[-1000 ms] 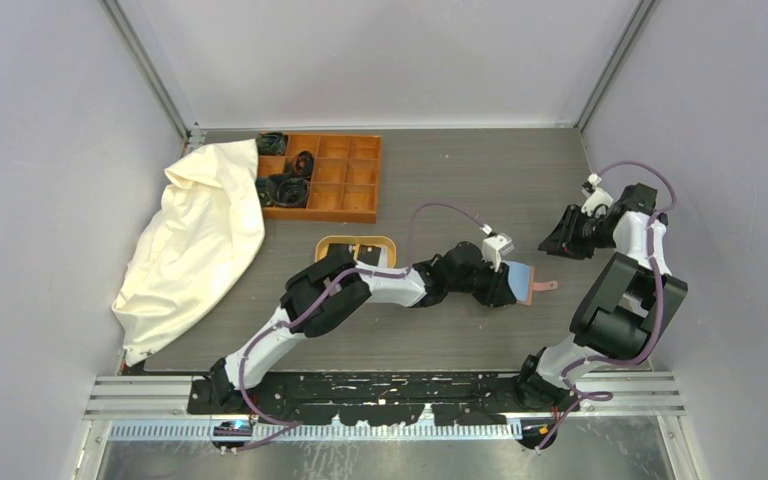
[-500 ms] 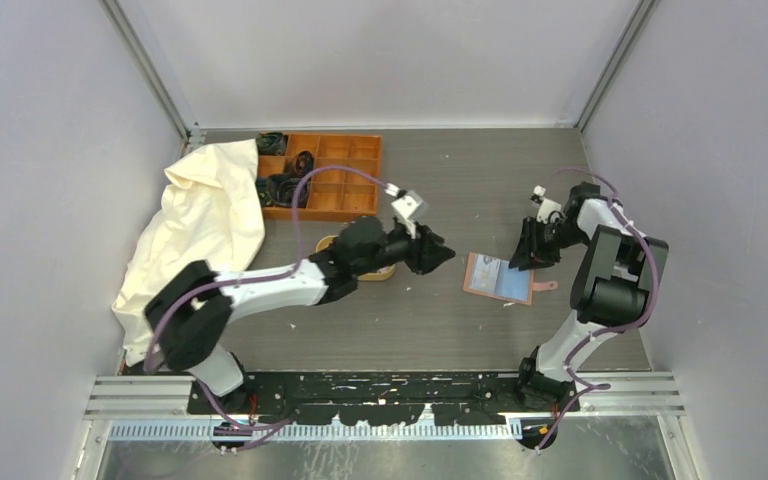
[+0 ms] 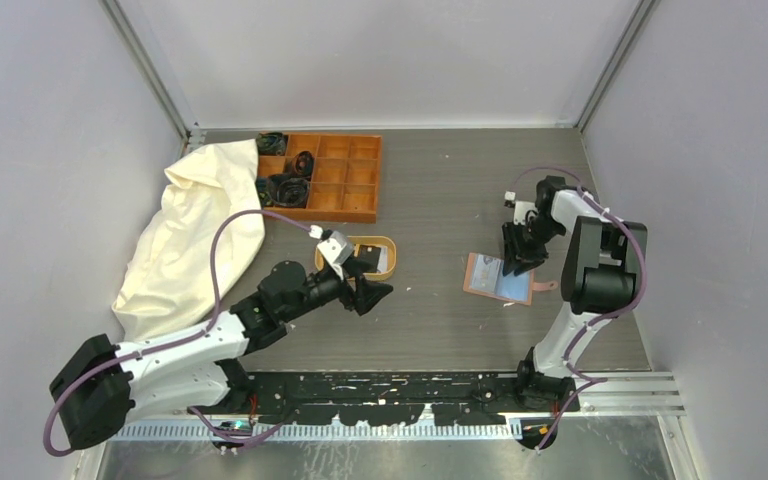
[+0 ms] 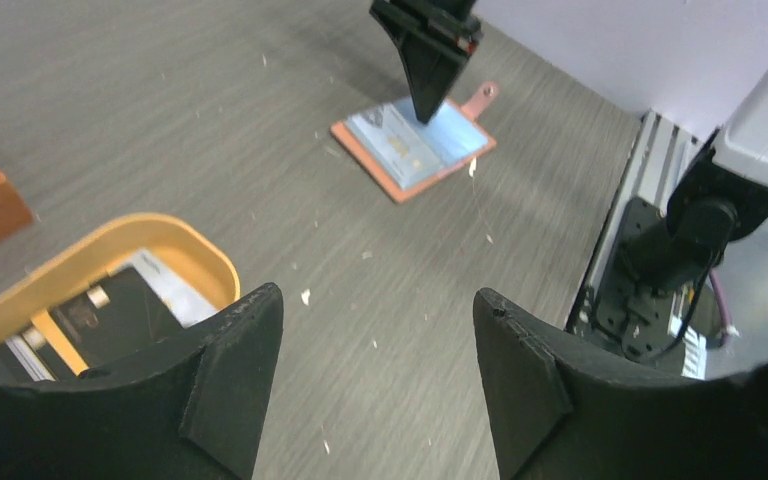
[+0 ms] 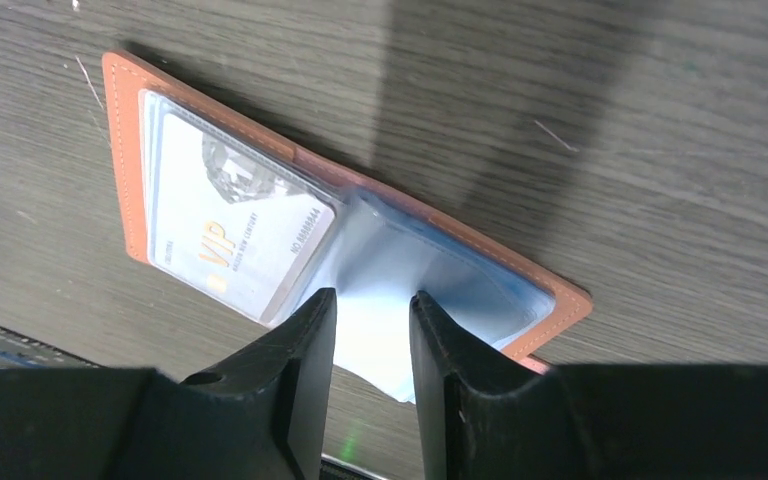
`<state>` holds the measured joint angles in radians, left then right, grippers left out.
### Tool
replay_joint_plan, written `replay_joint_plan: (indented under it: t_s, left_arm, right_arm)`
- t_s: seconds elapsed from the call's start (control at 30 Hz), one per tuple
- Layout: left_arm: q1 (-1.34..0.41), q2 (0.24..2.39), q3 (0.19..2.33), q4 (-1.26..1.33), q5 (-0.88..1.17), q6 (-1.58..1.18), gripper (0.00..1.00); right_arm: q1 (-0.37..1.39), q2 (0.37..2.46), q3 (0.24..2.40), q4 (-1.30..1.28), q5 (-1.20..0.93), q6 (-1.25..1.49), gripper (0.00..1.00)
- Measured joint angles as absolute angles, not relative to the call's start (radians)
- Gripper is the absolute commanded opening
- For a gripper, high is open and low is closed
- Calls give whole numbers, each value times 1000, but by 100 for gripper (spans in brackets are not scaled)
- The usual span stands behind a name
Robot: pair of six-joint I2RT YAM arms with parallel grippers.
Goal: Put the credit cards into the card holder
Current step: Turn over the card slot in the card holder, then pick up the credit card from the storage box.
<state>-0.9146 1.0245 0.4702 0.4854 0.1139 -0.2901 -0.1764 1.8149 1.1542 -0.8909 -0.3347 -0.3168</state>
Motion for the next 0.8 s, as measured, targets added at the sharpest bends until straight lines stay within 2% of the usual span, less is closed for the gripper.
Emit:
replay_joint_plan:
  t_s: [0.23,0.47,0.8]
  left_arm:
    - [-913,912,332,449,136,-338,70]
    - [-913,760,323,377,114,-328,70]
    - [-913,712,287,337,88,-329,70]
  right_arm:
    - [-107,1779,1162,-865,-300,-337,43]
    - [-55,1761,1169,-861,-353,-356,40]
    - [-45,1811,1171,-859,-304,-336,40]
